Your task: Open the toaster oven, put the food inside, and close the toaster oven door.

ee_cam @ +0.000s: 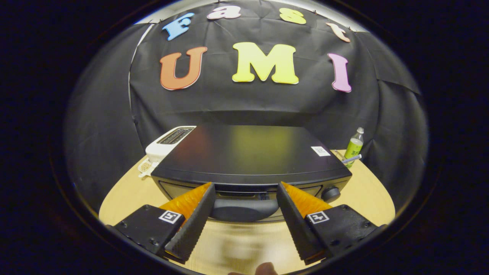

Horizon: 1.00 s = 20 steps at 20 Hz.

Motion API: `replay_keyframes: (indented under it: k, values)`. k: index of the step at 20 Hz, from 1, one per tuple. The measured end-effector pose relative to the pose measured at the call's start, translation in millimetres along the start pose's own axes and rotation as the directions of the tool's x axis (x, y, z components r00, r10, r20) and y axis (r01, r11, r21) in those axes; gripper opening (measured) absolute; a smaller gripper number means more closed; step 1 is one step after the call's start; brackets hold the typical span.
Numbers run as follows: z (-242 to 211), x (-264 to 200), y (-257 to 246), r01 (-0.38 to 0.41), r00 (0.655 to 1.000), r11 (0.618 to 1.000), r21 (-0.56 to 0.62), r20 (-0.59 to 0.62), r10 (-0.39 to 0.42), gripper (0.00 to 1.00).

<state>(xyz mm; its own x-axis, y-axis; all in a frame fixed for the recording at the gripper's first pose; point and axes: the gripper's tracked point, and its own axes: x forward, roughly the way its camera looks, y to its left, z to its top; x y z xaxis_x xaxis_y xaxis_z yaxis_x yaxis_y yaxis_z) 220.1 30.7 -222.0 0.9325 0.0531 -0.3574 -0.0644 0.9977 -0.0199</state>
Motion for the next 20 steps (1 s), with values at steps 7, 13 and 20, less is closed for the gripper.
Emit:
replay_keyframes:
  k: [7, 13, 20]
  values:
    - [-74.5, -51.9, 1.0, 0.021, 0.993, 1.0, 0.021, -0.116, -0.018, 1.0]
    - [-145.7, -77.5, -5.9, 0.023, 0.957, 0.999, 0.042, -0.289, -0.01, 1.0]
    - [-98.1, -152.2, 9.5, -0.124, 0.958, 0.989, 0.078, -0.25, 0.14, 1.0]
